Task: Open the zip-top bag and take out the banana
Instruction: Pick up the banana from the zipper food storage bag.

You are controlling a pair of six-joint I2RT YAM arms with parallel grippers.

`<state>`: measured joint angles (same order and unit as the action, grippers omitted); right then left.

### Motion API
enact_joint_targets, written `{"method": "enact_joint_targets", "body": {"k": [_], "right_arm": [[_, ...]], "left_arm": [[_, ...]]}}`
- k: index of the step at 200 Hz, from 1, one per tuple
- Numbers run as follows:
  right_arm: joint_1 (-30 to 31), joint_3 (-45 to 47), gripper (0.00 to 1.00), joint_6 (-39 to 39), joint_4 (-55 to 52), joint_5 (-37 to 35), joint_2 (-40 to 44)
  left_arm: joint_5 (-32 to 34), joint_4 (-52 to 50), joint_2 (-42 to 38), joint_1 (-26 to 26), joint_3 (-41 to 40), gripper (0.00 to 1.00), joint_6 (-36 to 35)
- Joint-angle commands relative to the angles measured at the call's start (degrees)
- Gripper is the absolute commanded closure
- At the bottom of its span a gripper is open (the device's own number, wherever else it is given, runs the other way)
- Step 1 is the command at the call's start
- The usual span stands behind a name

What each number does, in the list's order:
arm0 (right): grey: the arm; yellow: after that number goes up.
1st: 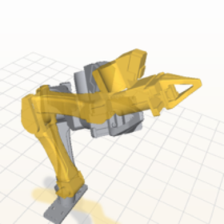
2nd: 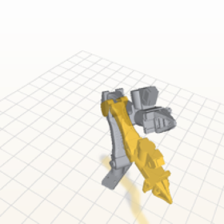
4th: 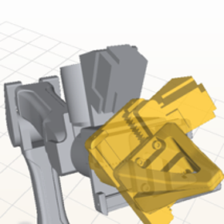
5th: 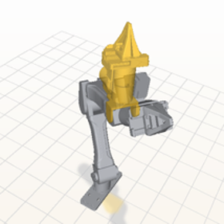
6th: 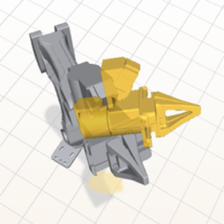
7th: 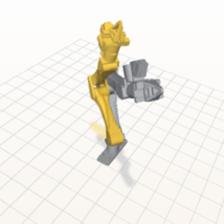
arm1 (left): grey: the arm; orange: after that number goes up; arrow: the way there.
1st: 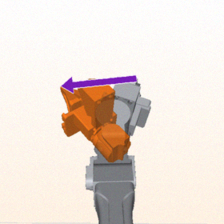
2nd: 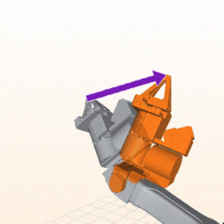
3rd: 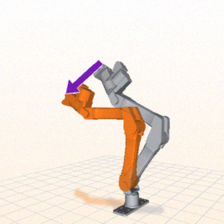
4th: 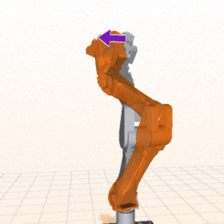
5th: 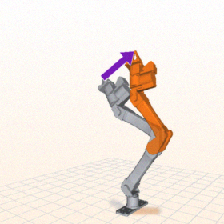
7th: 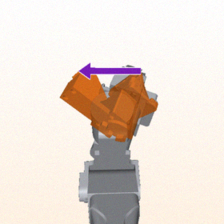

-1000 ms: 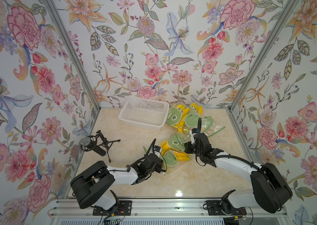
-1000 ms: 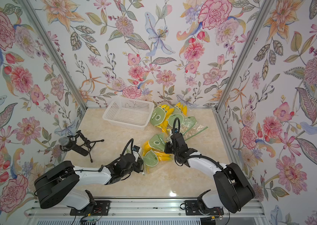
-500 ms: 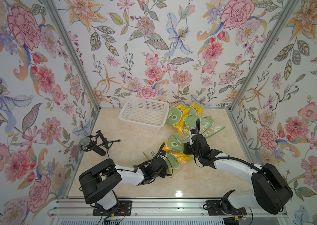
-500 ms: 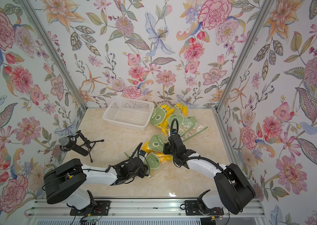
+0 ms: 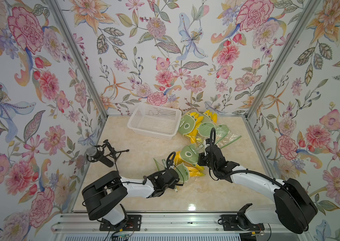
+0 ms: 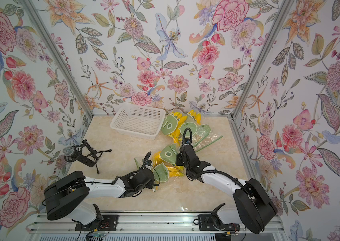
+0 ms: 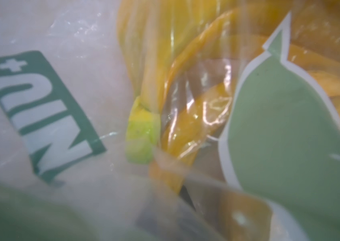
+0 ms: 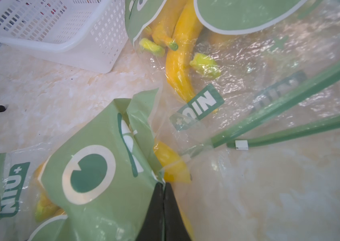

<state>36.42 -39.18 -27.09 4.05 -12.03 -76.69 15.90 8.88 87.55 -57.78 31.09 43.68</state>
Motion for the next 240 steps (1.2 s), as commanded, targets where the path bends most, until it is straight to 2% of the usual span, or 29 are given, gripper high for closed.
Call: {"method": "enact_joint_targets", "body": {"k": [1, 73, 158, 192, 208, 240], "right_arm": [[0.4, 0.8, 1.0, -1.3, -1.5, -4.0, 1.3], [0.4, 1.5, 1.0, -3.1, -3.9, -9.9, 3.2], [0.2, 2.3, 1.0, -2.8, -5.1, -12.0, 4.5], [-0.2, 2.3, 1.0, -3.3, -5.1, -12.3, 4.4], [-0.4, 2.4, 1.0, -3.4, -5.1, -12.1, 4.5], [-0.6, 2.5, 1.0, -3.5, -5.1, -11.7, 4.6]], "left_arm": [[4.9, -5.5, -3.2, -0.4, -1.6, 0.9, 2.9], [8.4, -10.4, -9.4, 0.2, -2.9, 0.92, 3.7], [12.3, -22.1, -15.9, 5.6, -1.7, 0.95, 5.1], [13.8, -29.7, -23.6, 9.8, -1.5, 0.95, 6.1], [15.4, -34.8, -28.4, 12.0, -0.2, 0.9, 7.5], [17.1, -38.5, -35.6, 16.8, 4.6, 0.92, 4.1]]}}
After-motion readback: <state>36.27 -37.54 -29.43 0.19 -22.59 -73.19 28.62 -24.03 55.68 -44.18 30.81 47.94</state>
